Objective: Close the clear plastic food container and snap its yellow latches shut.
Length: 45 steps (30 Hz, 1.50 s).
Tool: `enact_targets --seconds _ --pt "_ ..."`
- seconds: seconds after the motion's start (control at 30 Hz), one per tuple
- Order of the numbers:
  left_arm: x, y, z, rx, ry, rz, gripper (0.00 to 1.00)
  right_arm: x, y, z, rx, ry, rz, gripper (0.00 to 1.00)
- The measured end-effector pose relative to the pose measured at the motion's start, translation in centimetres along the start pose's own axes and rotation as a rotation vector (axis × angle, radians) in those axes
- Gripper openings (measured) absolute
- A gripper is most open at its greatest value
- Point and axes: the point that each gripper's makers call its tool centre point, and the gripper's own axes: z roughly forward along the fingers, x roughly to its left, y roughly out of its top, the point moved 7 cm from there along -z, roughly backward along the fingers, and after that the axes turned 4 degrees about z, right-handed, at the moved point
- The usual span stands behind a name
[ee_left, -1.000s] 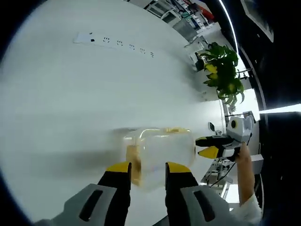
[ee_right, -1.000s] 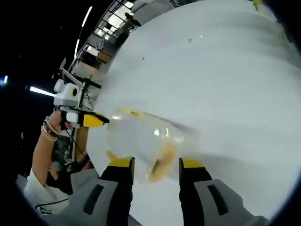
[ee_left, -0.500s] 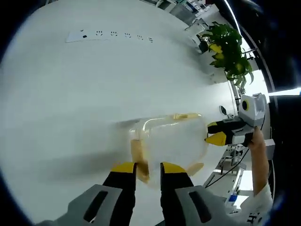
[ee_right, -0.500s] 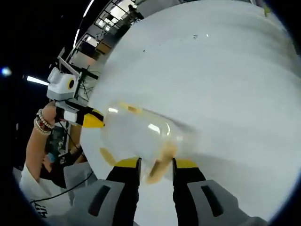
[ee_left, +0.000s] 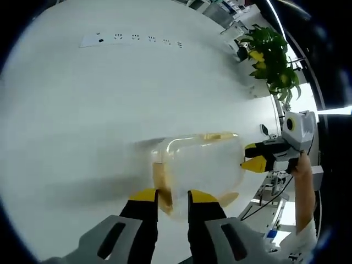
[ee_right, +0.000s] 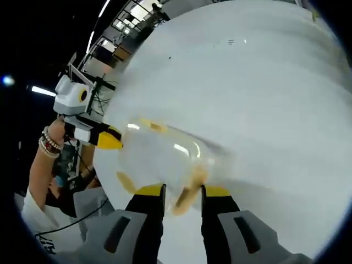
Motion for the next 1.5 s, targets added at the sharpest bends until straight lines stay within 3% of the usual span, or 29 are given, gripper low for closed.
enact_targets --seconds 0.17,0.2,0.47,0.57,0.9,1.0,1.2,1.23,1.33,1.37,1.4,1.47,1.5 --pt "-0.1 -0.1 0.0 0.003 0.002 -0.015 0.12 0.0 -0.1 0.1 -0.005 0.008 0.008 0.21" --pt "0.0 -0.1 0.1 0.006 0.002 -0.019 0.12 0.1 0.3 0.4 -0.027 0.015 0.05 0.21" --pt "0.0 -0.2 0.4 0.002 -0.012 -0.04 0.12 0.3 0.8 0.6 0.003 0.015 0.025 0.21" --pt "0.4 -0.4 0.5 0.006 -0.055 -0.075 0.12 0.1 1.0 0.7 0.003 0.015 0.023 0.21" --pt "0.6 -0.6 0.5 -0.011 -0.088 -0.102 0.1 0.0 1.7 0.9 0.003 0.006 0.015 0.21" --pt "0.9 -0.8 1.2 -0.02 -0.152 -0.214 0.09 0.0 1.7 0.9 -0.002 0.007 0.016 0.21" --pt "0.4 -1.0 1.4 -0.045 -0.126 -0.112 0.11 -0.1 1.8 0.9 0.0 0.009 -0.004 0.23" --pt "0.4 -1.0 1.4 -0.052 -0.114 -0.062 0.11 0.0 1.7 0.9 0.0 0.007 -0.004 0.23" --pt "0.1 -1.1 1.0 -0.072 -0.08 -0.033 0.12 0.2 1.3 0.8 -0.014 0.002 -0.025 0.24" --pt "0.2 -1.0 0.6 -0.106 -0.062 0.063 0.11 0.3 1.0 0.8 -0.014 0.006 -0.043 0.25" --pt "0.2 -0.9 0.2 -0.14 -0.048 0.091 0.07 0.4 0.8 0.7 -0.003 0.005 -0.057 0.25" --pt "0.0 -0.8 -0.7 -0.177 -0.05 0.092 0.07 0.2 1.0 0.0 -0.018 -0.023 -0.12 0.2" --pt "-0.1 -0.7 -1.4 -0.208 -0.061 0.092 0.1 0.3 1.3 -0.8 -0.074 -0.066 -0.136 0.19"
